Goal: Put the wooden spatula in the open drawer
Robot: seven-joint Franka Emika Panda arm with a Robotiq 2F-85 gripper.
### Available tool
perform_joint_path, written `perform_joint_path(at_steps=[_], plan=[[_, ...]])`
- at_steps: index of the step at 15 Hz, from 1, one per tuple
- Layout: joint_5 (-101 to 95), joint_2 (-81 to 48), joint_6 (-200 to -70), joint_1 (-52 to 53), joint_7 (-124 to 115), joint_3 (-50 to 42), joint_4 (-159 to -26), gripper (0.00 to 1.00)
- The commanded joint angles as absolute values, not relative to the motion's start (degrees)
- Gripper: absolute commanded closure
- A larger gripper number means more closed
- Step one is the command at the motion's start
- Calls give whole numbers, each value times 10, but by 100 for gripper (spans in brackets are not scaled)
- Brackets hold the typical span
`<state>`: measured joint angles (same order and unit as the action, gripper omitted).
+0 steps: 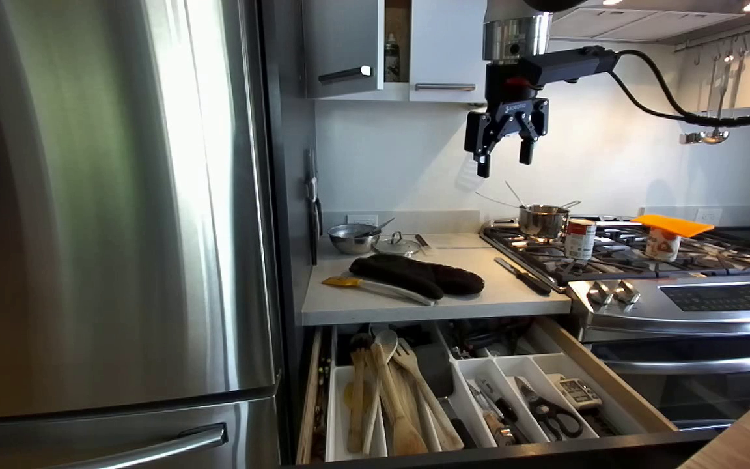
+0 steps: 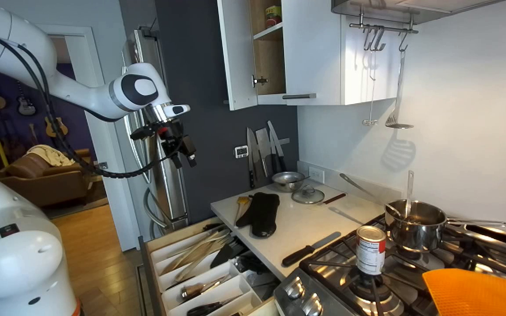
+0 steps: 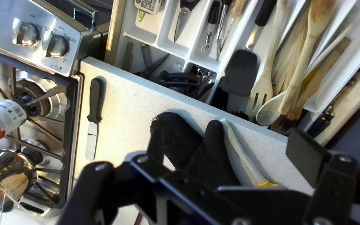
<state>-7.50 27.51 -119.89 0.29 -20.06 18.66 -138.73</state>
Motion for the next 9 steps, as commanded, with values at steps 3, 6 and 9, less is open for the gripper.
perform_joint_path(at_steps=[3, 6, 9], plan=[[-84, 272, -1196, 20, -208, 172, -1386, 0], [-83, 260, -1191, 20, -200, 170, -1377, 0], [-86, 197, -1214, 38, -149, 170, -1332, 0]])
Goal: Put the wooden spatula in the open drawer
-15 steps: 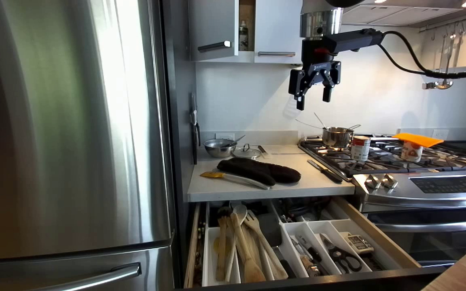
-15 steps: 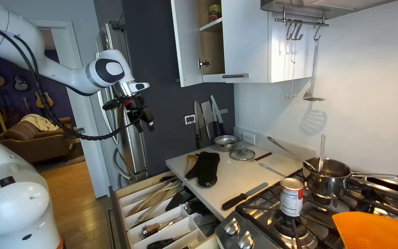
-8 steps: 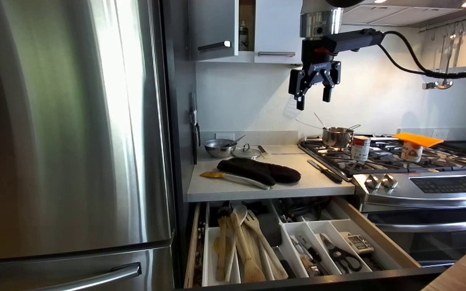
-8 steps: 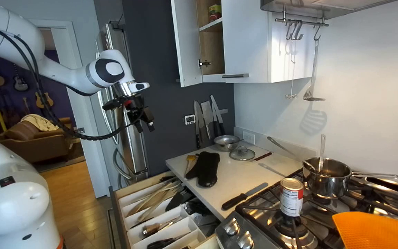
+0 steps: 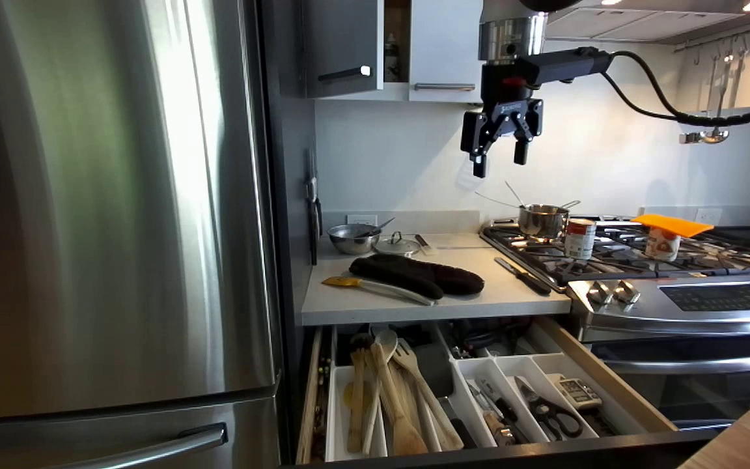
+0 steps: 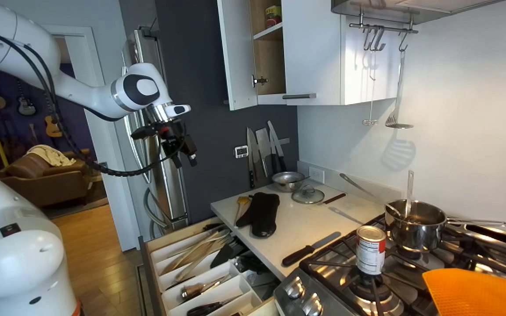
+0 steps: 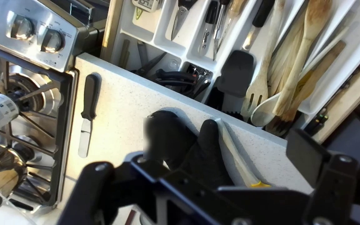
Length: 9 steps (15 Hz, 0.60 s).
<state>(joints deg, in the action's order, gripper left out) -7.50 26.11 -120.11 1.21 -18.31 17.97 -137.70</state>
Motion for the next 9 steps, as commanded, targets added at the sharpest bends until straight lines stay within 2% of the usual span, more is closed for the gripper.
perform_joint_path(at_steps=[1, 9], plan=[[-81, 179, -1224, 48, -126, 169, -1317, 0], [-89, -9, -1345, 82, -11, 152, -1203, 0]])
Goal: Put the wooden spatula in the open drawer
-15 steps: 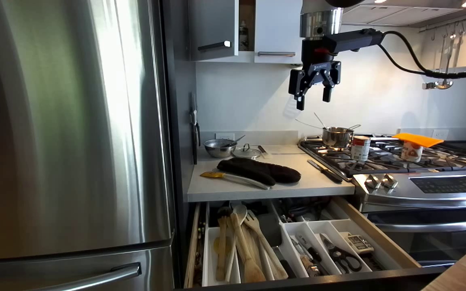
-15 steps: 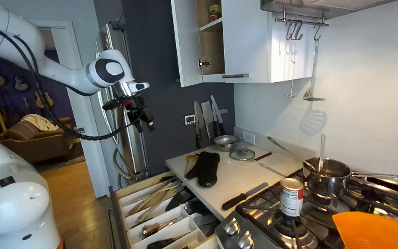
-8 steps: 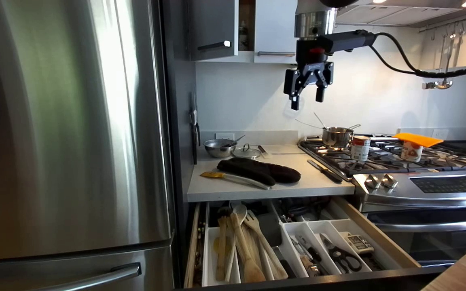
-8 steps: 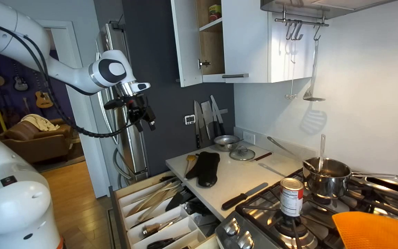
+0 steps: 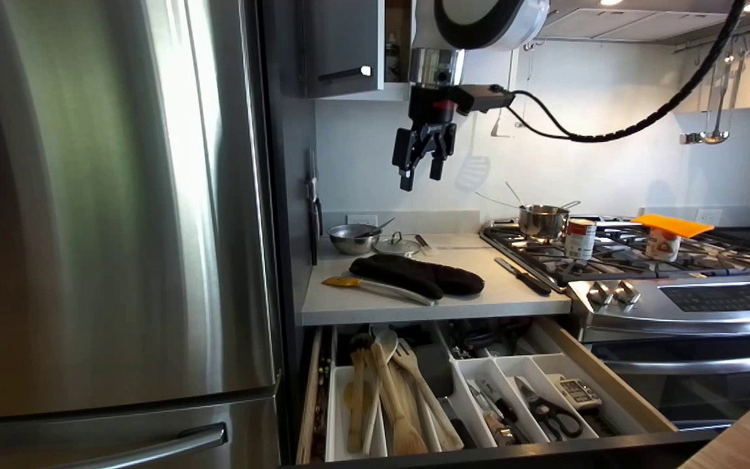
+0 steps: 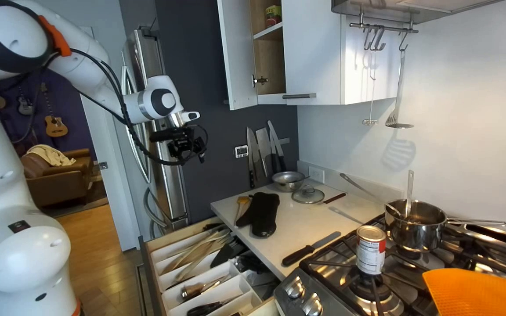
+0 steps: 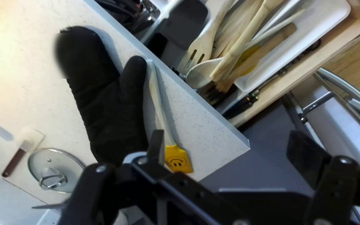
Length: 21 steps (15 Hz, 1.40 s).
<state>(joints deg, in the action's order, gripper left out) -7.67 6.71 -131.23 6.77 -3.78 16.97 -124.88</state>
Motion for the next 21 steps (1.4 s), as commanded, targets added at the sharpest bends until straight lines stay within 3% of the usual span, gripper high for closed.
perform_joint_path(at_steps=[1, 14, 21], plan=[[-94, -33, -1360, 84, -1, 149, -1190, 0], [-71, -277, -1485, 87, 76, 108, -1045, 0], [-72, -274, -1481, 93, 69, 102, -1047, 0]])
